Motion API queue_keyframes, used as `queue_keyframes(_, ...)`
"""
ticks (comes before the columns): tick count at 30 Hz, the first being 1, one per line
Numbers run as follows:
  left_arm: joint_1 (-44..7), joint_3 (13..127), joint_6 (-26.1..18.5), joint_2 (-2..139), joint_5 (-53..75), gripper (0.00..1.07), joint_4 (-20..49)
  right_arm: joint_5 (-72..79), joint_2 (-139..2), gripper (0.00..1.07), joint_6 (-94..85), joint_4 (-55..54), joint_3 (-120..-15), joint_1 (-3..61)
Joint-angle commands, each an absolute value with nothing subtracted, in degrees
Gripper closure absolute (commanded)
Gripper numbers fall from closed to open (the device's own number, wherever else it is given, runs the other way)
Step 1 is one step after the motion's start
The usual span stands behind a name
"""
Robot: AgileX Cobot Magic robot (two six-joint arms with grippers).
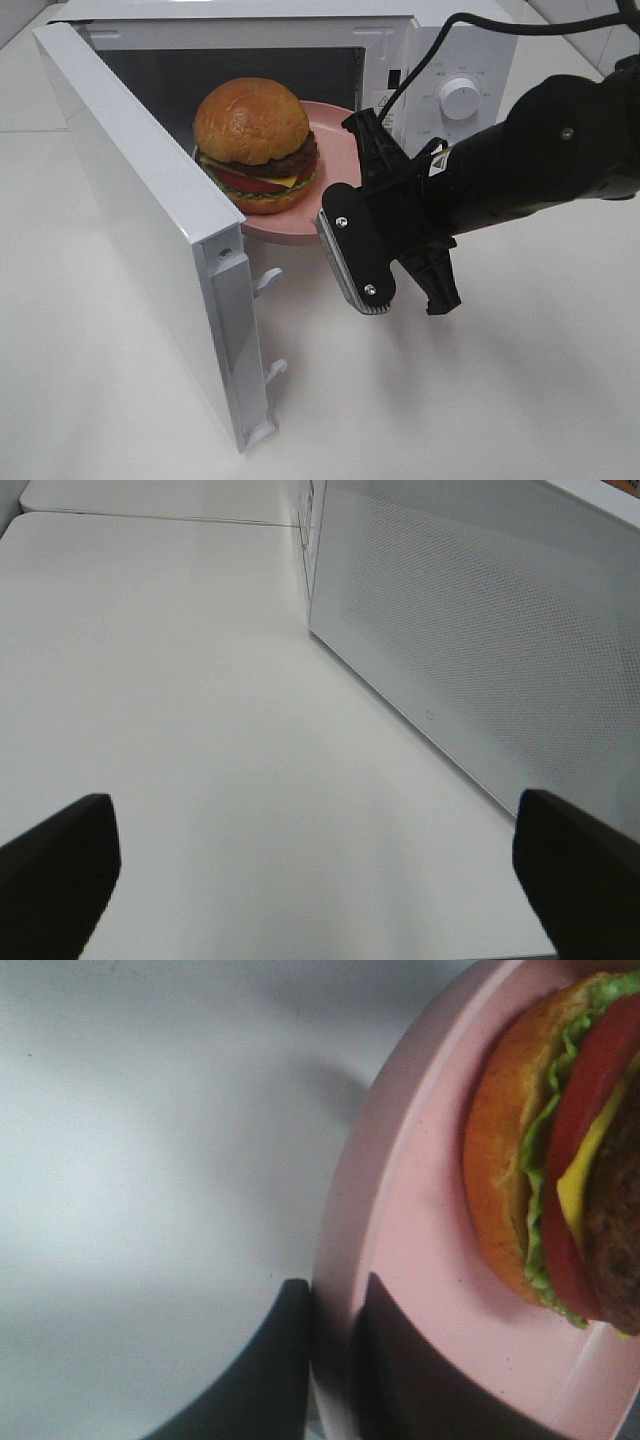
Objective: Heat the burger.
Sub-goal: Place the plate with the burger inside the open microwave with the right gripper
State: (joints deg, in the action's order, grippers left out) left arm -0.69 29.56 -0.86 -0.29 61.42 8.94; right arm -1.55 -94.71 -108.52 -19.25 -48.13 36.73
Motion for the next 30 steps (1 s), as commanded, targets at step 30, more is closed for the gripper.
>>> queue_keyframes(30,-0.57,29.51,-0.74,-1.15,61.13,0.07,8.82,0.57,-108.58,1.07,-108.23,-19.54,-65.20,36.61)
